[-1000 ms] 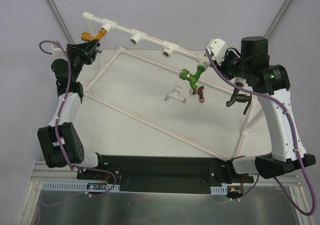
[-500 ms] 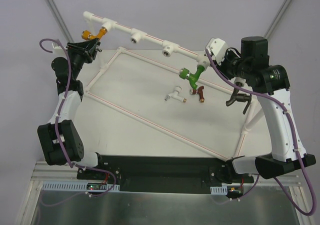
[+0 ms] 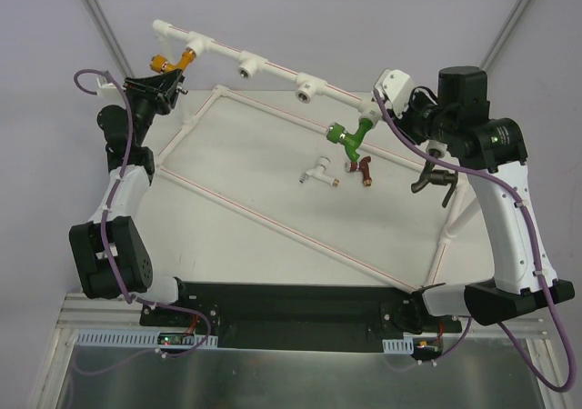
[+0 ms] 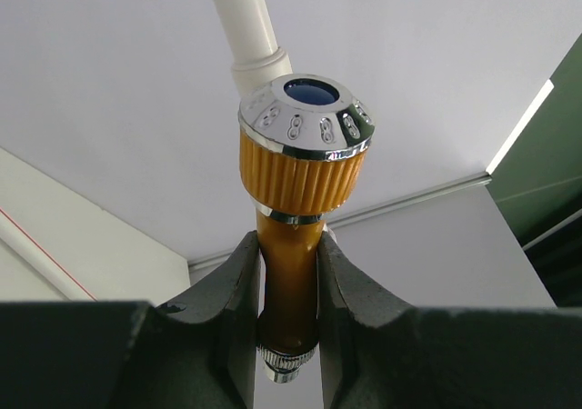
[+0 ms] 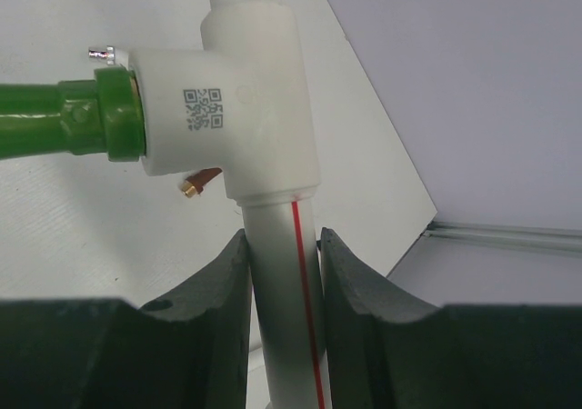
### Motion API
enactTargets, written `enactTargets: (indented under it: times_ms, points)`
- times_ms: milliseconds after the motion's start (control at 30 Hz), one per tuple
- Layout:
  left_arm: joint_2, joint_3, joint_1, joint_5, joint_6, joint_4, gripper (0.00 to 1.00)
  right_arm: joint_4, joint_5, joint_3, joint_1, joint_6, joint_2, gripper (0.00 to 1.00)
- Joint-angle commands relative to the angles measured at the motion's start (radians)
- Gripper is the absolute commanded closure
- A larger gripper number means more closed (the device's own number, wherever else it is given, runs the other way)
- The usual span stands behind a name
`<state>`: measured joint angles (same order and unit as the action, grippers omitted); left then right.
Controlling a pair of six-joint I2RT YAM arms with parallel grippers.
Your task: Install the water faucets
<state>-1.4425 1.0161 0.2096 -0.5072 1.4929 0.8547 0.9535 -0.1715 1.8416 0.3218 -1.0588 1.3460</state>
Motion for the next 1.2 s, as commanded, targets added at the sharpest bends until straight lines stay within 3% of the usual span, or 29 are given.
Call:
enactTargets:
  times_ms: [0,233,1167]
  points:
    - [-0.007,-0.001,-0.042,-0.01,-0.103,-0.029,1.0,0.056,0.017,-0.015,0.008,0.094,-0.025,0.98]
    - [0.013,0.033,-0.042,-0.007,-0.212,-0.123,1.0,0.056,0.015,-0.018,0.014,0.091,-0.025,0.98]
    - [-0.052,0.082,-0.042,-0.086,-0.428,-0.213,1.0,0.056,0.018,-0.019,0.025,0.079,-0.03,0.98]
